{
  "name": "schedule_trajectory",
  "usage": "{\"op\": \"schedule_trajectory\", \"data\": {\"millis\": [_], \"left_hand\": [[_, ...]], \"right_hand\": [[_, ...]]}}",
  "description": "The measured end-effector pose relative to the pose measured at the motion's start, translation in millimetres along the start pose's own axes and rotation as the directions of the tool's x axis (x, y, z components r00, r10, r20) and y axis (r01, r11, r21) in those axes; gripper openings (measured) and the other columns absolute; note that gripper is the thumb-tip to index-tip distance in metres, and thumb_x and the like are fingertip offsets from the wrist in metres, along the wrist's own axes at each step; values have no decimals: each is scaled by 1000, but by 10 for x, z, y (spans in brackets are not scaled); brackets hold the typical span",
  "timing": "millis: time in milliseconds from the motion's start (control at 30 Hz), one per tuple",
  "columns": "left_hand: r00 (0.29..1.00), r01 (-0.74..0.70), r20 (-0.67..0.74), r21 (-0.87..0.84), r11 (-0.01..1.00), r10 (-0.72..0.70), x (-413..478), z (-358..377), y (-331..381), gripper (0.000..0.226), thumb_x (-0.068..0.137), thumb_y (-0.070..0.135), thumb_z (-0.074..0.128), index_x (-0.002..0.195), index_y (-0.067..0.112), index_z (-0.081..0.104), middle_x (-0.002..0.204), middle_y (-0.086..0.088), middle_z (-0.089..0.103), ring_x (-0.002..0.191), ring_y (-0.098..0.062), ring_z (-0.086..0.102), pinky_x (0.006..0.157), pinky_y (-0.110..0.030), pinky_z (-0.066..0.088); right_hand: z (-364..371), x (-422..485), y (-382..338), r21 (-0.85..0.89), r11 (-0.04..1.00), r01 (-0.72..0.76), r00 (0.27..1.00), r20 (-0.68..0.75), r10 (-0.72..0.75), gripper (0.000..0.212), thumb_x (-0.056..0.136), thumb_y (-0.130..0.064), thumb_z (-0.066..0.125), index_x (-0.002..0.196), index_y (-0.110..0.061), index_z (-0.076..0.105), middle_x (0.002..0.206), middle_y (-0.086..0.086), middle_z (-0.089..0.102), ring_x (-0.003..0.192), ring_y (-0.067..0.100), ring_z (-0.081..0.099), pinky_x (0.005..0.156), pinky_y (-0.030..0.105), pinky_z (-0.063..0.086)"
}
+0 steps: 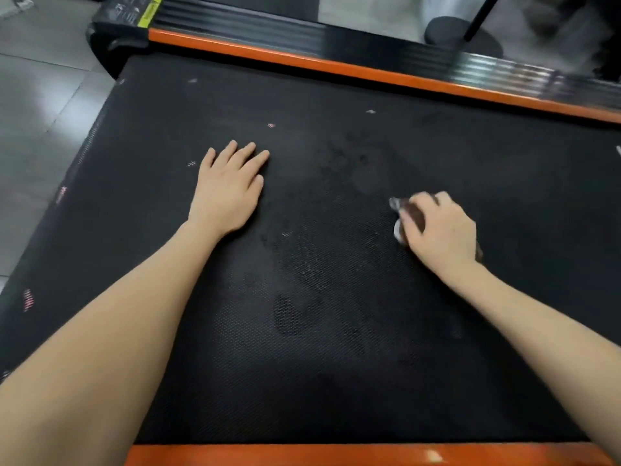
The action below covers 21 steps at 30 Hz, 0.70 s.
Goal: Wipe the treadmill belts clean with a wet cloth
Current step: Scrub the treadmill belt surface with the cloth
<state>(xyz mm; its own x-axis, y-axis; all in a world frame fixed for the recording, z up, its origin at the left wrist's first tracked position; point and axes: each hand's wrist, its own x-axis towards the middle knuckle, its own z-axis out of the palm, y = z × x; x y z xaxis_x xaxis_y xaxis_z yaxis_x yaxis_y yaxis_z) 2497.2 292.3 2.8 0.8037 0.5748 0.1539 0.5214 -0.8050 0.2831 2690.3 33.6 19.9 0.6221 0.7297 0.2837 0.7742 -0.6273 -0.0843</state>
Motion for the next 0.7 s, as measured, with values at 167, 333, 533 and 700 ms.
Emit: {"op": "schedule_trajectory", "data": {"millis": [167,333,533,700], "left_hand": [[1000,15,-7,40,999,-15,27,-14,69,43,99,31,35,139,19,46,149,-10,38,141,-32,23,114,-52,7],[1000,20,8,138,990,-21,401,-13,246,45,100,34,34,141,19,43,151,-12,33,143,-31,16,115,-52,1],[999,12,50,193,981,-22,673,197,292,52,99,39,23,148,23,27,156,-8,23,145,-28,10,117,-49,3],[1000,-1,31,199,980,-5,686,221,272,52,99,37,25,147,22,30,154,-9,26,144,-29,14,116,-51,7]], "right_hand": [[88,152,-1,-32,995,-96,994,-48,94,24,93,-35,53,100,-14,61,91,13,54,76,33,54,59,32,32],[191,415,120,0,999,-32,995,-91,32,17,89,-31,60,94,-15,61,86,10,54,70,30,54,54,29,32],[474,1348,256,-38,993,-114,983,-149,107,29,97,-39,45,109,-15,57,100,15,56,85,34,56,62,34,33],[589,1944,102,16,979,-203,976,-72,203,33,98,-40,43,116,-16,55,110,15,56,97,35,55,70,36,33]]}}
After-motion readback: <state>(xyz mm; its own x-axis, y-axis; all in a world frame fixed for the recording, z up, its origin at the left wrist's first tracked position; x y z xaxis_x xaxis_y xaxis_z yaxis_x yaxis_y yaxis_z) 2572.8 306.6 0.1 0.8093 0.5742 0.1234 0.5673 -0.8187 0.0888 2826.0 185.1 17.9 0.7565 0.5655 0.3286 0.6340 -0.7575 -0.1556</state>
